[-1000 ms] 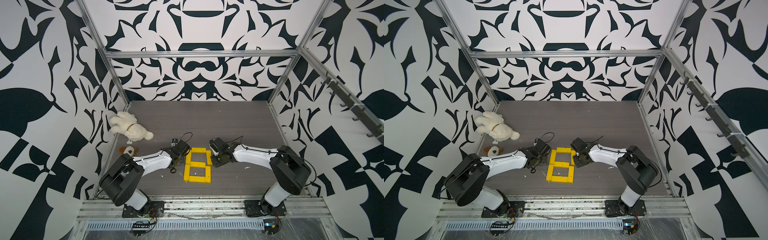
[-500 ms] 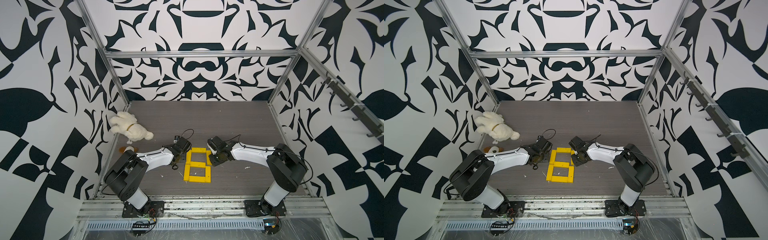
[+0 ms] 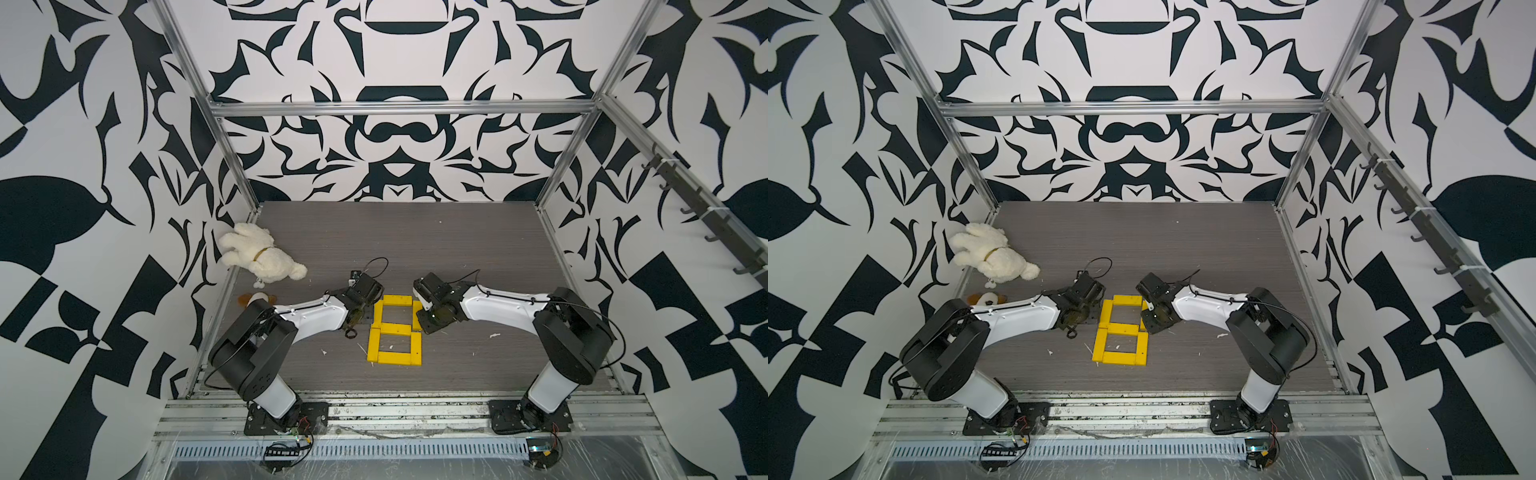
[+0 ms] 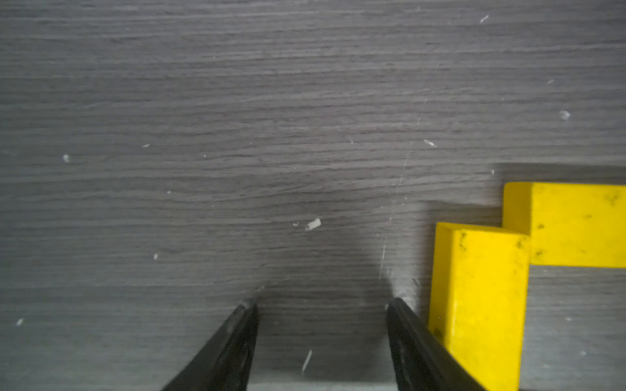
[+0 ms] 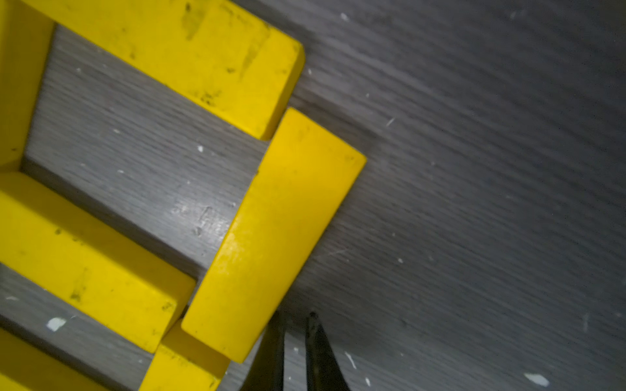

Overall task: Assemble the number 8 with building blocks
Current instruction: Adjust the building block at the center of the board.

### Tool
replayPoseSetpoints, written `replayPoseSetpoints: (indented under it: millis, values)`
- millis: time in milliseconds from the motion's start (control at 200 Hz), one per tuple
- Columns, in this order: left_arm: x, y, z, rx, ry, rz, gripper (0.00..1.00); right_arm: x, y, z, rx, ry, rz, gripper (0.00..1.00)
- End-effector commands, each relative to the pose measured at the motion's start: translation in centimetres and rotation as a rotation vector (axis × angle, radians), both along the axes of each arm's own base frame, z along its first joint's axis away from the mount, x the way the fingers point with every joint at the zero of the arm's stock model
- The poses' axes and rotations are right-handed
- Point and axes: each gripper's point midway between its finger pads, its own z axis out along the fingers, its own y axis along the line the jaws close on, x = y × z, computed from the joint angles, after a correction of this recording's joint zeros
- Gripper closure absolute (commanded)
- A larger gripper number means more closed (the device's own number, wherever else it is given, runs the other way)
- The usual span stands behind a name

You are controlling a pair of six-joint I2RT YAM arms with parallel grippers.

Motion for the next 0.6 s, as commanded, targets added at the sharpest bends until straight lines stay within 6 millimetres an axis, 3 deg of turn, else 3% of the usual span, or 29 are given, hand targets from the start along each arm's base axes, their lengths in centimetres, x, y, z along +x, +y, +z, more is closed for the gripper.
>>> replayPoseSetpoints:
  millis: [0, 420, 595]
  values:
    - [-0.5, -0.2, -0.9, -0.001, 0.05, -0.016, 0.35, 0.5, 0.9, 1.2, 0.016, -0.017, 0.013, 0.85]
    - [-0.5, -0.1, -1.0, -0.002, 0.056, -0.021, 0.35, 0.0, 0.0, 0.6, -0.042, 0.0, 0.036, 0.85]
    - [-0.4, -0.4, -0.9, -0.016, 0.054, -0.027, 0.35, 0.0, -0.9, 1.4, -0.059, -0.023, 0.029, 0.85]
